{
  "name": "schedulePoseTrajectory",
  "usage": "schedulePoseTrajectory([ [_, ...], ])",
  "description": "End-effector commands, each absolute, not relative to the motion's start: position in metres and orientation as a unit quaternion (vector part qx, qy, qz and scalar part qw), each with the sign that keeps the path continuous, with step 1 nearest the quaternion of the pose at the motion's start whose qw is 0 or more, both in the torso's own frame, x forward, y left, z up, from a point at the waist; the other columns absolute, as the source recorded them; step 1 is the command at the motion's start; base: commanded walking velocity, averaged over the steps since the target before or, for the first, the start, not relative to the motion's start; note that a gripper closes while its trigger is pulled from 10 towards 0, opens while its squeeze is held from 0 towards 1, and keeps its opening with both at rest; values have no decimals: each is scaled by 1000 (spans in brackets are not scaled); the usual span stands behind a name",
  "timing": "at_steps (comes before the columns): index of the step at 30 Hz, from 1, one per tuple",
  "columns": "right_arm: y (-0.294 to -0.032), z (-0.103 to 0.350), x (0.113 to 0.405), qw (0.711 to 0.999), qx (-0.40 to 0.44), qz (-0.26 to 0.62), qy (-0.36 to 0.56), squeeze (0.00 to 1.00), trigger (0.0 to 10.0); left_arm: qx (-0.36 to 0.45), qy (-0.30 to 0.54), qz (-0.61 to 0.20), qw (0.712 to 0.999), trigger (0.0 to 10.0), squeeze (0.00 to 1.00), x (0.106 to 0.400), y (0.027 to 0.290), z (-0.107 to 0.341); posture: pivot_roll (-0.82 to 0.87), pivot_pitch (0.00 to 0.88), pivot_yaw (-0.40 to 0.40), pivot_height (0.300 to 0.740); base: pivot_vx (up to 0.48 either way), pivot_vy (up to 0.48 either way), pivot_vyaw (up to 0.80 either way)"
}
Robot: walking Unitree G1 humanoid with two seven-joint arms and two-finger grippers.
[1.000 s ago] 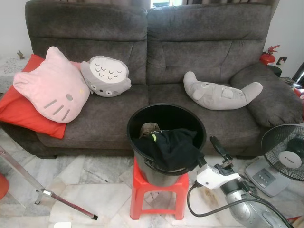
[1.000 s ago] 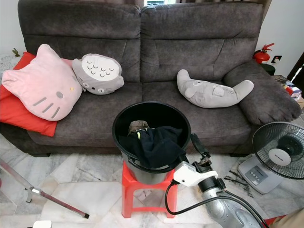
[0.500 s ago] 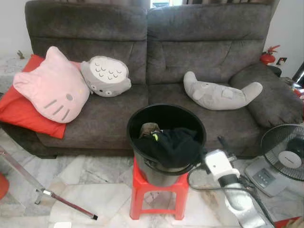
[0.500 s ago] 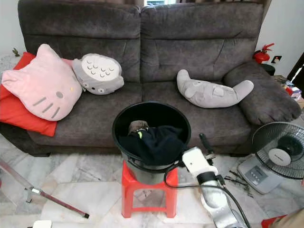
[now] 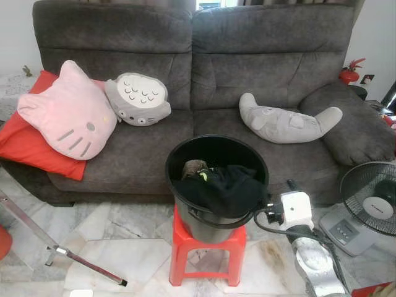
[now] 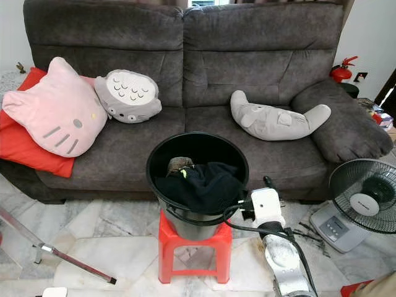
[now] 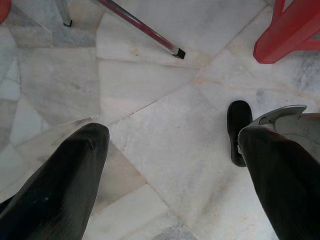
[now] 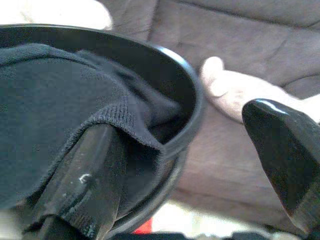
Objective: Hang hanger
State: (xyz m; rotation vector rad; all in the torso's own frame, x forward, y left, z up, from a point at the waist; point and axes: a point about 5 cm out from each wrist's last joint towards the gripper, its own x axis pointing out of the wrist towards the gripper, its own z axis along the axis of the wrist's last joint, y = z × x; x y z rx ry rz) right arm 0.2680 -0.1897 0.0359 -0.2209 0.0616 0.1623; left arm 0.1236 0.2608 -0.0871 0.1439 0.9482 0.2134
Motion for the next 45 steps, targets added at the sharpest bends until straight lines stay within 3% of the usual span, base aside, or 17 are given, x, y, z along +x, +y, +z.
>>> schedulePoseTrajectory([
  [1, -186, 34, 267, 990, -92, 96, 43, 0, 10000, 76, 459, 104, 879, 10000, 0, 120, 262, -88, -20, 0, 4, 740, 0, 0, 0],
  [8, -187, 26, 263, 983, -91, 141, 79, 0, 10000, 76, 459, 104, 879, 10000, 0, 120, 262, -88, -23, 0, 5, 740, 0, 0, 0],
  [17, -199, 26, 268, 984, -90, 123, 93, 0, 10000, 76, 458, 104, 879, 10000, 0, 120, 262, -88, -25, 0, 5, 740, 0, 0, 0],
  [22, -192, 40, 274, 989, -57, 131, 43, 0, 10000, 77, 458, 106, 879, 10000, 0, 120, 262, -88, -25, 0, 5, 740, 0, 0, 0],
  [30, -189, 32, 271, 989, -11, 137, 63, 0, 10000, 77, 458, 106, 879, 10000, 0, 121, 262, -88, -19, 0, 3, 740, 0, 0, 0],
  [45, -194, 24, 280, 988, -13, 109, 107, 0, 10000, 78, 459, 105, 879, 10000, 0, 121, 263, -88, -18, 0, 5, 740, 0, 0, 0],
])
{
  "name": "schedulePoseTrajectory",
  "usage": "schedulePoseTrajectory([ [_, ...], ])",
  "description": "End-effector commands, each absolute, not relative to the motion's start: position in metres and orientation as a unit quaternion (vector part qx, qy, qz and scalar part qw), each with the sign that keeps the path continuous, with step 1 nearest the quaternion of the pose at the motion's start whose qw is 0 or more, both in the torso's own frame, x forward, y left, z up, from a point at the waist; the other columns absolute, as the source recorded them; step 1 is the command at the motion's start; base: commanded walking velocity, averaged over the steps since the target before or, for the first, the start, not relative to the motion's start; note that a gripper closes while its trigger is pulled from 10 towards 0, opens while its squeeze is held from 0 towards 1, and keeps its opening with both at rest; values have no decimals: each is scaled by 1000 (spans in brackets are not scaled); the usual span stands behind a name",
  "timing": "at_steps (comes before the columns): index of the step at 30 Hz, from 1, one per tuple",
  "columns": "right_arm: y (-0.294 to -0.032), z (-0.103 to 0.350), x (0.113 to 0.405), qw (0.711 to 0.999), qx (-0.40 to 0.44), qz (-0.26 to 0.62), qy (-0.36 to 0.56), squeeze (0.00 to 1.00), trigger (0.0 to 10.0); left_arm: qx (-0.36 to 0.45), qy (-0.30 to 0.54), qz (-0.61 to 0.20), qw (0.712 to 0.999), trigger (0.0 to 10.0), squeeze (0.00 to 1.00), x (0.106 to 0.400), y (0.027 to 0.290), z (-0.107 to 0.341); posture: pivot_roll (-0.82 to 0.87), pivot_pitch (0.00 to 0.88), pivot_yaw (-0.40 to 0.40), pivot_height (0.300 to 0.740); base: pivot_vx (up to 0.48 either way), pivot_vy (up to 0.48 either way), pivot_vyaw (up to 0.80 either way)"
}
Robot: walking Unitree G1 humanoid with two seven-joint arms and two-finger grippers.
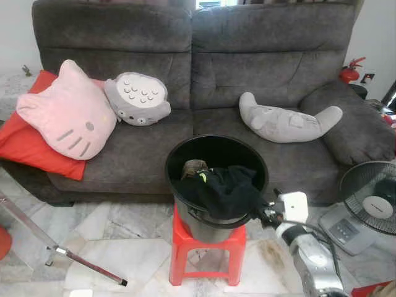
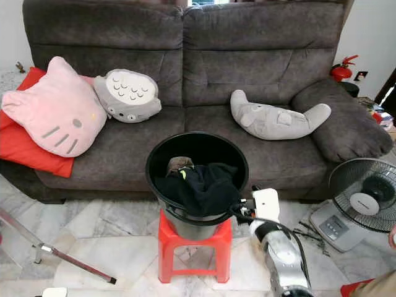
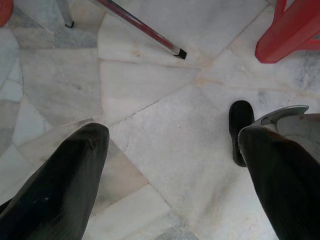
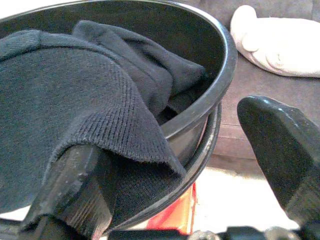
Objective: Hang hanger
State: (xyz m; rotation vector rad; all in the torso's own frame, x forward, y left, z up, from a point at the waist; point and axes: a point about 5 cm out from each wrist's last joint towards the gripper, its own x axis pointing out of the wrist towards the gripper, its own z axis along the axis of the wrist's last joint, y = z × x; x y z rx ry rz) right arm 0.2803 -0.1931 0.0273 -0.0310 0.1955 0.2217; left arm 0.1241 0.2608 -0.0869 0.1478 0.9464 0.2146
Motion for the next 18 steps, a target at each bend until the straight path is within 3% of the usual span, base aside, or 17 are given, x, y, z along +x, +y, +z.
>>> schedulePoseTrajectory([
  [1, -193, 26, 280, 989, -9, 111, 101, 0, 10000, 78, 459, 105, 879, 10000, 0, 121, 263, -88, -18, 0, 5, 740, 0, 0, 0],
  [6, -184, 37, 285, 987, 3, 146, 64, 0, 10000, 79, 459, 104, 879, 10000, 0, 121, 263, -87, -18, 0, 5, 740, 0, 0, 0],
  [18, -187, 32, 284, 980, -3, 181, 87, 0, 10000, 81, 459, 106, 878, 10000, 0, 121, 262, -88, -22, 0, 9, 740, 0, 0, 0],
])
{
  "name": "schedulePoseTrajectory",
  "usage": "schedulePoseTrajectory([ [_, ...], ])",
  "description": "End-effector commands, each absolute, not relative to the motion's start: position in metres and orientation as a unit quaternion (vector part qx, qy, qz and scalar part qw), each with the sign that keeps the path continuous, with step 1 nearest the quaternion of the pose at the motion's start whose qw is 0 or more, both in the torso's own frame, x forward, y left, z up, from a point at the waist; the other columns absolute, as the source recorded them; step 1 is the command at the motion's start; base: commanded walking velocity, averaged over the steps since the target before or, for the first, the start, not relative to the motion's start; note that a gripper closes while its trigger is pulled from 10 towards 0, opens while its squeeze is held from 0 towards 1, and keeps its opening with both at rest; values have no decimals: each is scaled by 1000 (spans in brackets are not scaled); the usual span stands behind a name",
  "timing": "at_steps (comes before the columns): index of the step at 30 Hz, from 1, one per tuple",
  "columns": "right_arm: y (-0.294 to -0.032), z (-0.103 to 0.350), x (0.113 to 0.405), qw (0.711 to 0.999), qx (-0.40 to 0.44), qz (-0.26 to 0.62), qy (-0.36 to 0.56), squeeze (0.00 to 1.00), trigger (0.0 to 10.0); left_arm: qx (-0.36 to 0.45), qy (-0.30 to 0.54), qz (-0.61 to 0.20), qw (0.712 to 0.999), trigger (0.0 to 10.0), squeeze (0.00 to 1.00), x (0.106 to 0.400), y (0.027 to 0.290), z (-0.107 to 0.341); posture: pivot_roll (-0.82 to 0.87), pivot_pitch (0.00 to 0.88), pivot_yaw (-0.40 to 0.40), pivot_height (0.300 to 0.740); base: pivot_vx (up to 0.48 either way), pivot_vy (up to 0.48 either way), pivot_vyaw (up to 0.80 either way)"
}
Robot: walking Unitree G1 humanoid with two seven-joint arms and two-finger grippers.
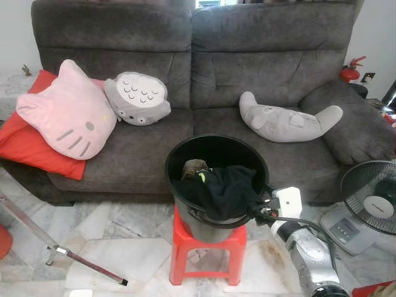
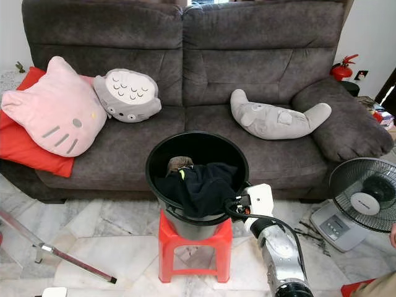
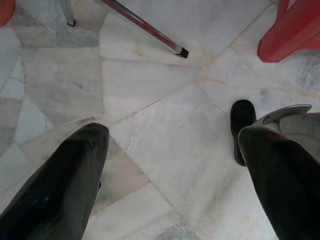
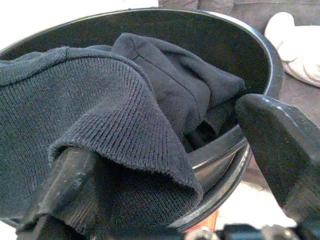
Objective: Hang hanger
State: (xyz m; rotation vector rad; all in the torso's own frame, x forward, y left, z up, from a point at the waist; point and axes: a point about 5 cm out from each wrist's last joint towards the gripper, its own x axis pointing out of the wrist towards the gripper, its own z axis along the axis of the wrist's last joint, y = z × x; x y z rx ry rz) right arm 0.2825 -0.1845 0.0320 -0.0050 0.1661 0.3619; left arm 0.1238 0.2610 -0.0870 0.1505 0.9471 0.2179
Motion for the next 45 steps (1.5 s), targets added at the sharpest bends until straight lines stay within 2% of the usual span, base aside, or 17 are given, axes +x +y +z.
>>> schedulePoseTrajectory([
  [1, -187, 32, 284, 979, -3, 182, 87, 0, 10000, 81, 459, 106, 878, 10000, 0, 121, 262, -88, -22, 0, 9, 740, 0, 0, 0],
  [4, -189, 31, 284, 976, -24, 190, 99, 0, 10000, 81, 459, 105, 879, 10000, 0, 121, 263, -87, -21, 0, 9, 740, 0, 0, 0],
  [5, -189, 30, 284, 976, -26, 191, 101, 0, 3373, 81, 459, 105, 879, 10000, 0, 121, 263, -87, -21, 0, 9, 740, 0, 0, 0],
  [6, -188, 30, 284, 975, -29, 197, 102, 0, 0, 82, 458, 105, 879, 10000, 0, 121, 263, -87, -21, 0, 9, 740, 0, 0, 0],
  [45, -188, 32, 285, 981, -28, 173, 81, 0, 0, 86, 461, 110, 876, 10000, 0, 118, 265, -88, -7, 0, 13, 740, 0, 0, 0],
])
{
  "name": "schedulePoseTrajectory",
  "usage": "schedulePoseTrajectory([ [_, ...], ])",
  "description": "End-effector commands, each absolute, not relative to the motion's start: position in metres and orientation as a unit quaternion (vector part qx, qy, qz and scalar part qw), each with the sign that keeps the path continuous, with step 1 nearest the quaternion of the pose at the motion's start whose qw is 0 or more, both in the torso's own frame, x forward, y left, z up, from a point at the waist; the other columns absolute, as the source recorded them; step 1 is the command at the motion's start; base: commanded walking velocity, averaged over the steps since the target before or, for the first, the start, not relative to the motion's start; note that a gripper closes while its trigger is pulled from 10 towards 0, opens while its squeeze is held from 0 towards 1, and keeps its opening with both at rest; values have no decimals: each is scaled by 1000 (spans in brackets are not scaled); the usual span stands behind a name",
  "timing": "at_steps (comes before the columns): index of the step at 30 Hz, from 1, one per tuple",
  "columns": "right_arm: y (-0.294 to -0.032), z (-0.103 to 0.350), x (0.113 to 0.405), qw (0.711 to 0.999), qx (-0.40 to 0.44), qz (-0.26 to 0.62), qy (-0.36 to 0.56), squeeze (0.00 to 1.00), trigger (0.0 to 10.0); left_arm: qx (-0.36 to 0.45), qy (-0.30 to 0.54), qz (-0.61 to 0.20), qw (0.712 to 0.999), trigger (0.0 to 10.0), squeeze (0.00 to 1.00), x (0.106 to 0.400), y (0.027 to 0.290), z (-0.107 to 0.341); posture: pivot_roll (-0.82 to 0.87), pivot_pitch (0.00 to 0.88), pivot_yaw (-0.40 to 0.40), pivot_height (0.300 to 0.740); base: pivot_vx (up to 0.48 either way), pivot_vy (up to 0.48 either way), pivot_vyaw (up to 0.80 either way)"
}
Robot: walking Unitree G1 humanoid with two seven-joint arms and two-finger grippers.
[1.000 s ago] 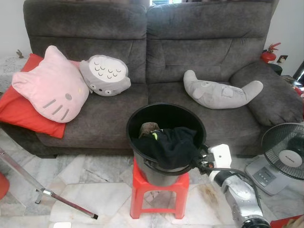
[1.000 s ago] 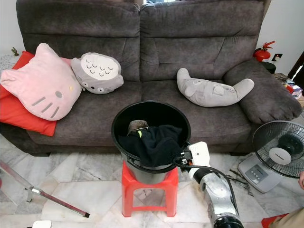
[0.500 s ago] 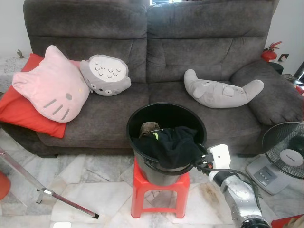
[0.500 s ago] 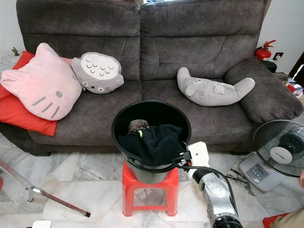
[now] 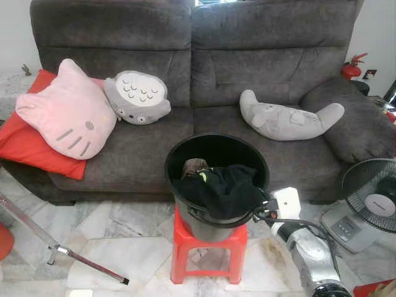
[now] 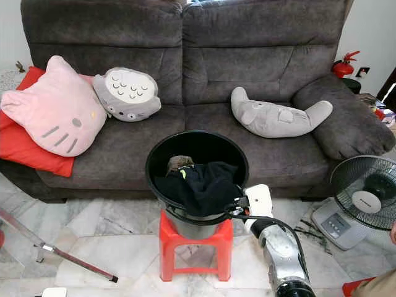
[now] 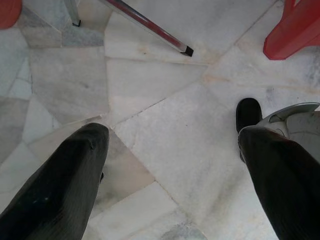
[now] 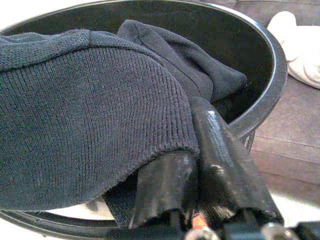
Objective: Hang hanger
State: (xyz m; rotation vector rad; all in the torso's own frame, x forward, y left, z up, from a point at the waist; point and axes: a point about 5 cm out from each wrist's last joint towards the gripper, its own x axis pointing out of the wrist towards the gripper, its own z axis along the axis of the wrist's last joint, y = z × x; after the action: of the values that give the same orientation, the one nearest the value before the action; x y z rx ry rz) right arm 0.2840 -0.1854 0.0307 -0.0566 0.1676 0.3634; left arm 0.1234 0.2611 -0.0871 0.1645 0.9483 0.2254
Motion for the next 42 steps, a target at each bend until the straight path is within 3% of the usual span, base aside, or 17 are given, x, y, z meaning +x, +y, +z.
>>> schedulePoseTrajectory([
  [1, -188, 32, 285, 981, -28, 172, 80, 0, 0, 86, 461, 110, 876, 10000, 0, 118, 265, -88, -7, 0, 13, 740, 0, 0, 0],
  [18, -189, 51, 292, 990, -48, 132, 32, 0, 0, 88, 463, 112, 875, 10000, 0, 115, 265, -89, -9, 0, 12, 740, 0, 0, 0],
  [19, -189, 61, 293, 990, -71, 121, 6, 0, 10000, 89, 463, 111, 875, 10000, 0, 115, 265, -89, -9, 0, 12, 740, 0, 0, 0],
  [27, -173, 107, 292, 978, -143, 112, -104, 0, 10000, 89, 464, 109, 874, 10000, 0, 113, 265, -89, -13, 0, 15, 740, 0, 0, 0],
  [31, -154, 130, 293, 942, -266, 123, -165, 0, 10000, 90, 464, 108, 875, 10000, 0, 113, 265, -89, -13, 0, 15, 740, 0, 0, 0],
  [42, -126, 157, 292, 948, -230, 101, -196, 0, 10000, 87, 465, 110, 874, 10000, 0, 111, 266, -89, -5, 0, 20, 740, 0, 0, 0],
])
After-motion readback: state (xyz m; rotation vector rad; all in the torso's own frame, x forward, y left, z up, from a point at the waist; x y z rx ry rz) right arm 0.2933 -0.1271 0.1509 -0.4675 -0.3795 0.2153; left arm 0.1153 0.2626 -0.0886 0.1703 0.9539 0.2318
